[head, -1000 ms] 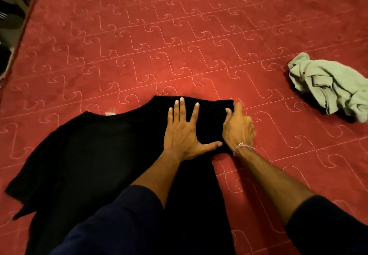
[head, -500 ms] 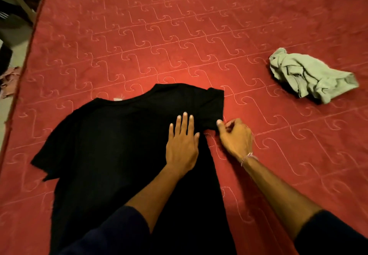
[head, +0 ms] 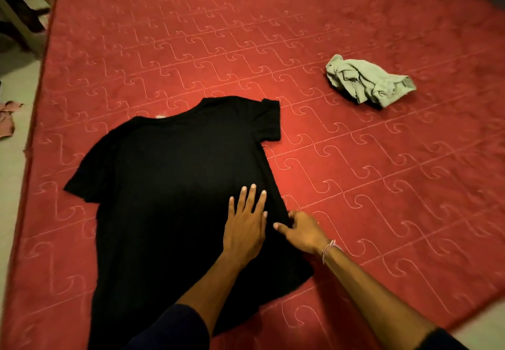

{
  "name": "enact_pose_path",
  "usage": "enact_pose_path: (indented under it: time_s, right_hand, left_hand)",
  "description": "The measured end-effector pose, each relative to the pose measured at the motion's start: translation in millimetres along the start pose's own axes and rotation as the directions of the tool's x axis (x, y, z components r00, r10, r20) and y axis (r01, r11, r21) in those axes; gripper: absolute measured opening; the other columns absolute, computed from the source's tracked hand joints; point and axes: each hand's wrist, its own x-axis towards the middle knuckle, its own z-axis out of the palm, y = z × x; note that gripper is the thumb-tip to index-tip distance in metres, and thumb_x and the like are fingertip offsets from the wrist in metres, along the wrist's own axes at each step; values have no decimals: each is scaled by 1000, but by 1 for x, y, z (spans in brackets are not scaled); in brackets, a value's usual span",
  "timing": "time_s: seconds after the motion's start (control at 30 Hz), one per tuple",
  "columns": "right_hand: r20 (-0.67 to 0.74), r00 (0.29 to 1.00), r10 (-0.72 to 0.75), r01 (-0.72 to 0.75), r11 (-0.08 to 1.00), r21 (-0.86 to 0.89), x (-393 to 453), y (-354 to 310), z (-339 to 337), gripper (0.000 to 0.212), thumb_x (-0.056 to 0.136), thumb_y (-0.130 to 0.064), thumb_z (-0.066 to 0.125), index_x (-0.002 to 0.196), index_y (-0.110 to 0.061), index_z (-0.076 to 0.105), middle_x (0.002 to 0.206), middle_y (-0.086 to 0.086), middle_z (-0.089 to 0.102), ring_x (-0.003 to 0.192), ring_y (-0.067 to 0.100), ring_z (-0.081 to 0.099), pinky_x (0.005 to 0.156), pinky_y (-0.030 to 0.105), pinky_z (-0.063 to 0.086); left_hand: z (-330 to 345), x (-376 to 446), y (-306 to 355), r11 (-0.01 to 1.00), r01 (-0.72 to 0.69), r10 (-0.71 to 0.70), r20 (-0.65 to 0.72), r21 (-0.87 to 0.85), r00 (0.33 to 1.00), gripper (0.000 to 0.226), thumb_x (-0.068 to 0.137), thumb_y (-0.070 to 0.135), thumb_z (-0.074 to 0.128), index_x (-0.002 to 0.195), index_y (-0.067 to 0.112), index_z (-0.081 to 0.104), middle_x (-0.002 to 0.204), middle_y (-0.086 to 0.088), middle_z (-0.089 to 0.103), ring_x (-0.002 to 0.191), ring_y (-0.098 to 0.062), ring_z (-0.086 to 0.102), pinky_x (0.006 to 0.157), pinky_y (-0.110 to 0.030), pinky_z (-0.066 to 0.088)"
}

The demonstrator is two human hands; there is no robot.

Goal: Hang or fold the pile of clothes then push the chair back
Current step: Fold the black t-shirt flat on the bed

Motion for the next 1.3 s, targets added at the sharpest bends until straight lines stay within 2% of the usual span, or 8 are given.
enact_pose_path:
  time_s: [0.07, 0.2, 0.37, 0.57, 0.77, 0.93, 1.07, 1.3]
  right_hand:
    - [-46, 999, 15, -15, 1000, -3, -17, 17, 3, 14, 97, -33, 63, 88, -24, 66, 78, -6, 70, 75, 14, 67, 72, 31, 55]
    - [-437, 900, 5, -2, 1000, 8, -41, 42, 2, 32, 102, -32, 56, 72, -23, 51, 58, -8, 52, 65, 28, 57, 61, 32, 36]
    - [-399, 915, -56, 9, 993, -119, -56, 63, 6, 30, 101, -45, 52, 91, -18, 59, 66, -2, 60, 65, 26, 58, 60, 31, 37]
    - [-483, 875, -42, -191, 886, -423, -69, 69, -6, 37, 104, -53, 34, 106, -19, 48, 84, 6, 65, 79, 32, 67, 66, 38, 50]
    - [-609, 733, -305, -110, 829, -548, -67, 56, 19, 18, 93, -17, 61, 108, -9, 52, 101, 14, 57, 90, 32, 52, 67, 43, 47]
    - [-362, 761, -539, 255, 761, -596, -59, 3, 65, 28, 93, -18, 63, 120, -14, 58, 123, 8, 57, 111, 27, 53, 90, 41, 49]
    - [-84, 790, -608, 457, 674, -581, -58, -40, 118, 34, 94, -23, 63, 126, -14, 59, 138, 8, 52, 129, 25, 50, 105, 39, 46]
    - [280, 681, -677, 713, 524, -465, -76, -103, 213, 44, 102, -22, 54, 144, -13, 48, 161, 4, 31, 151, 18, 23, 122, 27, 17]
  left_hand:
    - [-1, -11, 7, 1000, -17, 17, 19, 24, 1000, 63, 102, 43, 6, 158, 19, 19, 166, -9, 15, 154, -29, 8, 121, -53, 11]
    - [3, -26, 24, 997, -60, 58, 62, 40, 996, 67, 100, 52, 8, 159, 20, 11, 167, -8, 9, 154, -28, 3, 122, -55, 9]
    - [11, -31, 37, 996, -56, 50, 83, 68, 995, 74, 98, 62, 11, 160, 22, 8, 167, -11, 4, 154, -30, 0, 118, -66, 8]
    - [13, -35, 42, 995, -77, 71, 89, 67, 994, 79, 98, 67, 15, 160, 22, -1, 167, -11, -8, 154, -29, -9, 117, -65, -3]
    - [8, -59, 15, 994, -78, 81, 39, -73, 996, 73, 103, 57, 23, 159, 17, -1, 167, -7, -4, 154, -24, -9, 125, -51, 7]
    - [2, -96, -31, 985, 95, -103, -49, -147, 993, 65, 105, 46, 19, 159, 13, 6, 167, -6, 4, 154, -21, -2, 125, -44, 5]
    - [-2, -138, -77, 932, 346, -358, -126, -112, 925, 61, 103, 37, 18, 152, 4, 33, 160, -17, 30, 150, -31, 26, 119, -52, 28]
    - [-14, -216, -149, 554, 803, -830, -216, -218, 514, 50, 99, 32, 50, 137, 0, 50, 140, -24, 51, 127, -40, 49, 102, -50, 42]
